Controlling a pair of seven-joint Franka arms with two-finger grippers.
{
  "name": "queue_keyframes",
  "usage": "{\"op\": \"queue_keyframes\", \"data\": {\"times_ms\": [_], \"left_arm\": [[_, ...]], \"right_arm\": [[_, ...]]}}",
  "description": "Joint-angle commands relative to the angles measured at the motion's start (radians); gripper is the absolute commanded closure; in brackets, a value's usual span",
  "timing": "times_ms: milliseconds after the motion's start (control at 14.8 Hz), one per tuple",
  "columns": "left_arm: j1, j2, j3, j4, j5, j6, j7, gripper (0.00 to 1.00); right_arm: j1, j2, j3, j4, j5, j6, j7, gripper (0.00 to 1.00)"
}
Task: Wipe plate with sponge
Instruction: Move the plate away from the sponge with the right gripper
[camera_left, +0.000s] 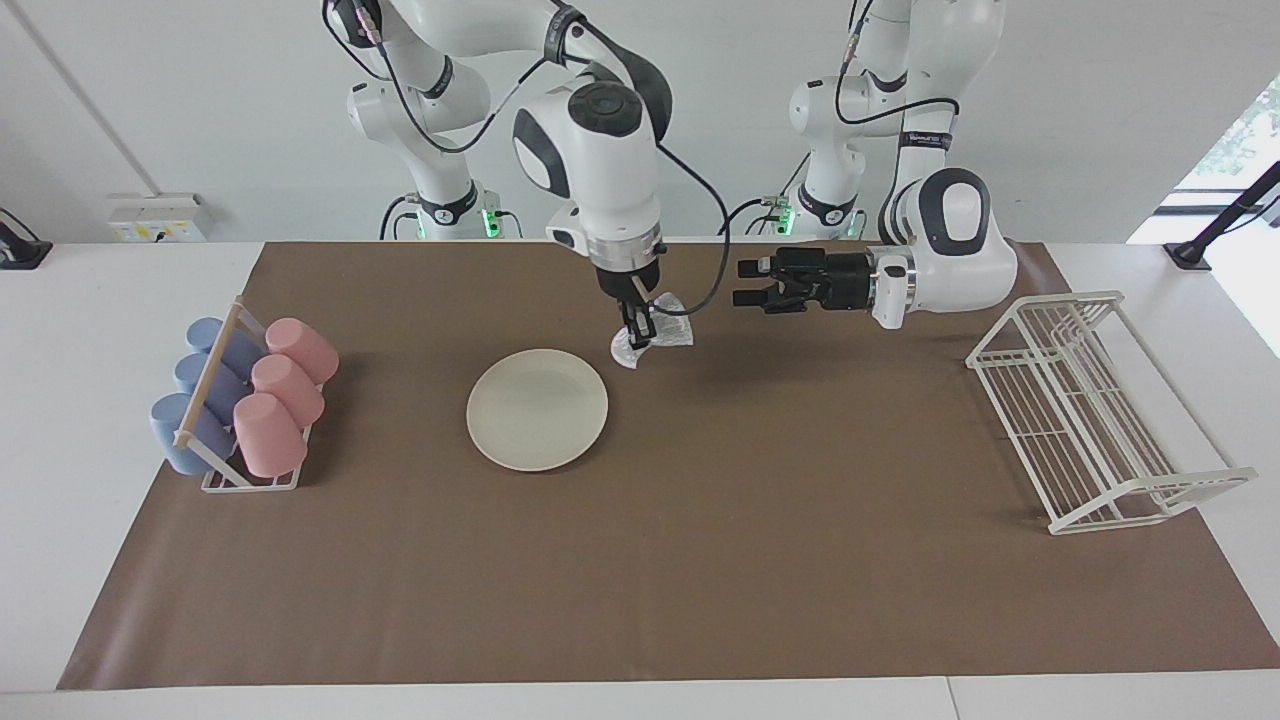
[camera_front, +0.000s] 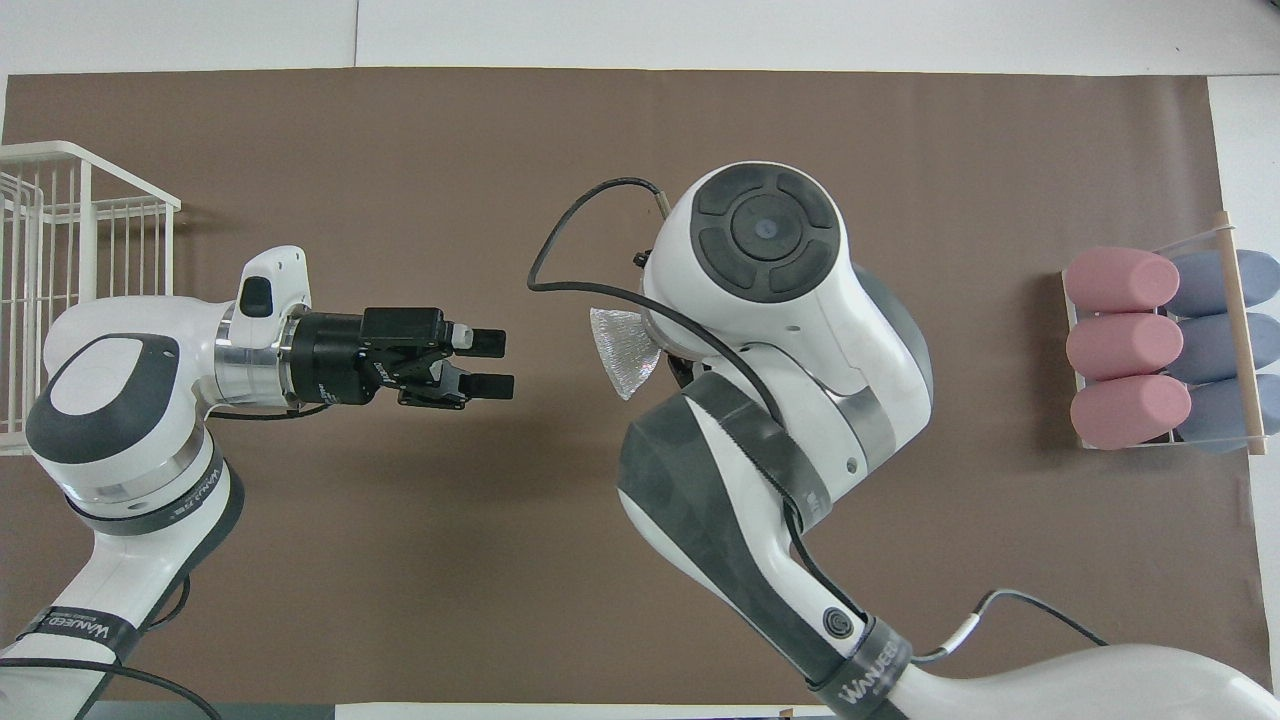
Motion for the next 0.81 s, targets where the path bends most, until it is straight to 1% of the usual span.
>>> {"op": "queue_keyframes", "data": {"times_ms": [0,135,270,338,405,608,743], "left_arm": [[0.001,-0.030,0.009,-0.010,-0.010,0.007,0.001,0.00],[0.013,-0.049,0.013,-0.007,0.015,0.008,-0.006,0.00],[0.062,-0.047,0.013,0.033,0.116,0.008,-0.045,0.00],[0.088,-0.047,0.013,0.051,0.175,0.006,-0.058,0.00],[0.110,-0.046,0.012,0.074,0.218,0.006,-0.074,0.00],[0.118,-0.049,0.015,0.151,0.386,0.011,-0.155,0.00],[0.119,-0.053,0.013,0.220,0.567,0.014,-0.235,0.00]], "right_arm": [[-0.075,-0.131,0.009,-0.274,0.048,0.171,-0.119,1.00],[-0.109,-0.148,0.009,-0.359,0.081,0.254,-0.151,1.00],[-0.143,-0.168,0.009,-0.458,0.089,0.348,-0.191,1.00],[-0.155,-0.181,0.009,-0.497,0.089,0.372,-0.210,1.00],[-0.160,-0.186,0.009,-0.521,0.091,0.398,-0.220,1.00],[-0.152,-0.171,0.009,-0.575,0.094,0.472,-0.222,1.00],[-0.158,-0.146,0.009,-0.584,0.094,0.489,-0.224,1.00]]}}
